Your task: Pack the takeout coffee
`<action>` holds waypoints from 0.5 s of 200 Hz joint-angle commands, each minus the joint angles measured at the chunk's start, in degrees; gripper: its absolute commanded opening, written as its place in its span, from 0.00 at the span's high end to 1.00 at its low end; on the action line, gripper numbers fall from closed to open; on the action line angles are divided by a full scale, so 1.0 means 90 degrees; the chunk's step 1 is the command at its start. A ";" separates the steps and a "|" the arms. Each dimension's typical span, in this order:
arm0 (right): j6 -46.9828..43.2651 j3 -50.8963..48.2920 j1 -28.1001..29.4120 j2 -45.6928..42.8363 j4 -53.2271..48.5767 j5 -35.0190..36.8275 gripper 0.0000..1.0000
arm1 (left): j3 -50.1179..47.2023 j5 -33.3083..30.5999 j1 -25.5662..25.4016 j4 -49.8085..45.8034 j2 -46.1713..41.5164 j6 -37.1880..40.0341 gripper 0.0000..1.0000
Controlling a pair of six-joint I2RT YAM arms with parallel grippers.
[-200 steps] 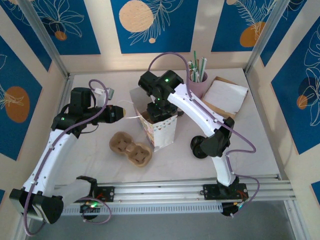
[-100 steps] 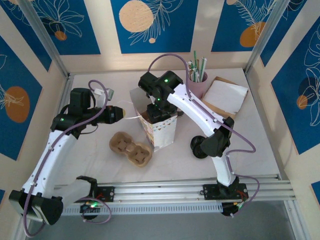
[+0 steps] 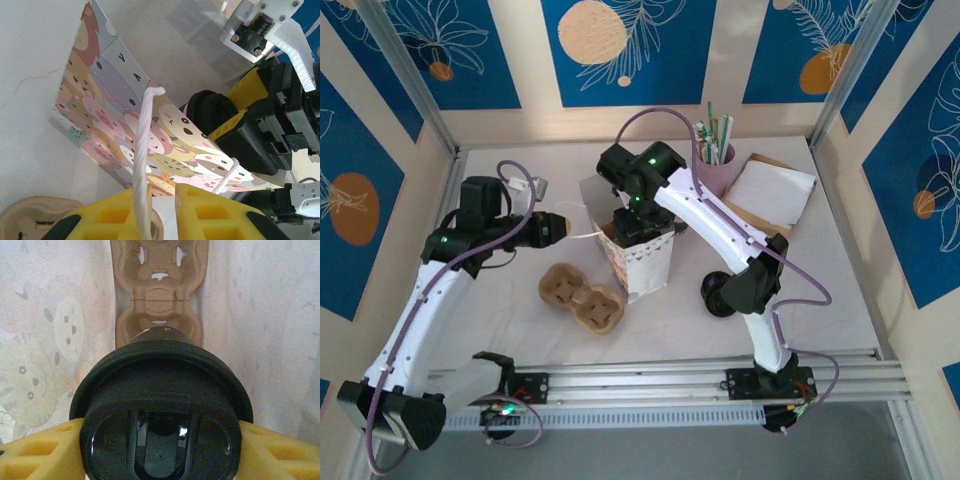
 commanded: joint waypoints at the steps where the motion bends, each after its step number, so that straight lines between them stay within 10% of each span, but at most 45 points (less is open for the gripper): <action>1: -0.0069 0.0002 -0.0005 -0.0129 -0.0477 -0.0146 0.44 | -0.0020 -0.0046 -0.0065 -0.0100 -0.0109 0.0085 0.81; 100: -0.0108 0.0081 -0.0004 -0.0035 -0.0548 -0.0229 0.44 | -0.0024 -0.0057 -0.0075 -0.0100 -0.0121 0.0088 0.81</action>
